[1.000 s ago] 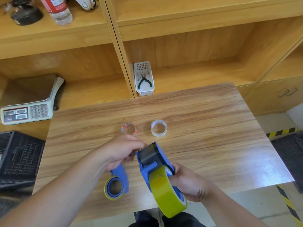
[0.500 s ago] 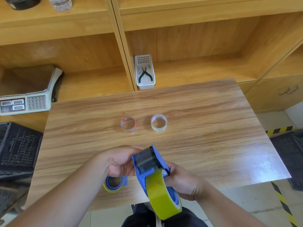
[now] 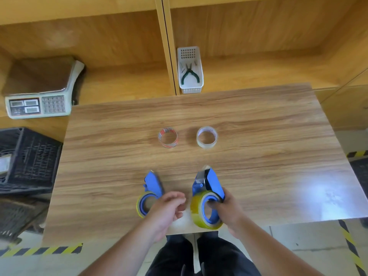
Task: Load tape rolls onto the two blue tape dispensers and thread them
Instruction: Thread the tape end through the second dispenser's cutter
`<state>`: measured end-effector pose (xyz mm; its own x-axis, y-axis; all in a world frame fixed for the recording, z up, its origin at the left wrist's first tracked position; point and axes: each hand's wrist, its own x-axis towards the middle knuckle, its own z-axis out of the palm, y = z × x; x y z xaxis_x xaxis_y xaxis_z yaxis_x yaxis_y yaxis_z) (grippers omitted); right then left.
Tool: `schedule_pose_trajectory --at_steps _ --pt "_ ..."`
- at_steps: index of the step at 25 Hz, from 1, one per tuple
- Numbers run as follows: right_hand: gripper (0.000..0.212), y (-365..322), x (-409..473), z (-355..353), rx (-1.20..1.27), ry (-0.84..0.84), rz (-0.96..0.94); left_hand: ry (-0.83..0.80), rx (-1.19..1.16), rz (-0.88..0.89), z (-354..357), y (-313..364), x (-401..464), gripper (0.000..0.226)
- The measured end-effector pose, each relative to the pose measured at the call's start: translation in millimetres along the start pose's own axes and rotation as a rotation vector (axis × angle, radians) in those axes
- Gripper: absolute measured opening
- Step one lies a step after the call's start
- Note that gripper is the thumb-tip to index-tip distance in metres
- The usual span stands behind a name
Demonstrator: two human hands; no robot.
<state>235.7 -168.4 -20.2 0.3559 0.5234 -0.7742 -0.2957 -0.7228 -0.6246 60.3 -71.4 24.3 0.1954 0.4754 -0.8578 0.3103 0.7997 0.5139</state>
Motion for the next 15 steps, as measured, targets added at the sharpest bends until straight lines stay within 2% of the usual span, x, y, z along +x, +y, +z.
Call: schedule_pose_trajectory --at_steps 4,6,8,10,15 --pt "0.027 7.2 16.3 7.6 -0.245 0.153 0.018 -0.061 0.223 0.042 7.2 -27.9 4.3 0.019" --pt "0.033 9.4 24.3 9.6 -0.353 0.166 0.008 -0.105 0.343 0.032 7.9 -33.0 5.3 0.025" --pt "0.044 9.8 28.2 10.9 -0.448 0.166 0.009 -0.135 0.436 0.014 6.7 -36.6 8.5 0.043" --pt "0.050 12.7 31.5 13.7 -0.525 0.165 0.001 -0.141 0.472 0.005 5.5 -38.0 11.7 0.055" --pt "0.048 21.0 35.7 23.7 -0.549 0.188 0.003 -0.144 0.451 0.017 1.6 -45.3 19.7 0.058"
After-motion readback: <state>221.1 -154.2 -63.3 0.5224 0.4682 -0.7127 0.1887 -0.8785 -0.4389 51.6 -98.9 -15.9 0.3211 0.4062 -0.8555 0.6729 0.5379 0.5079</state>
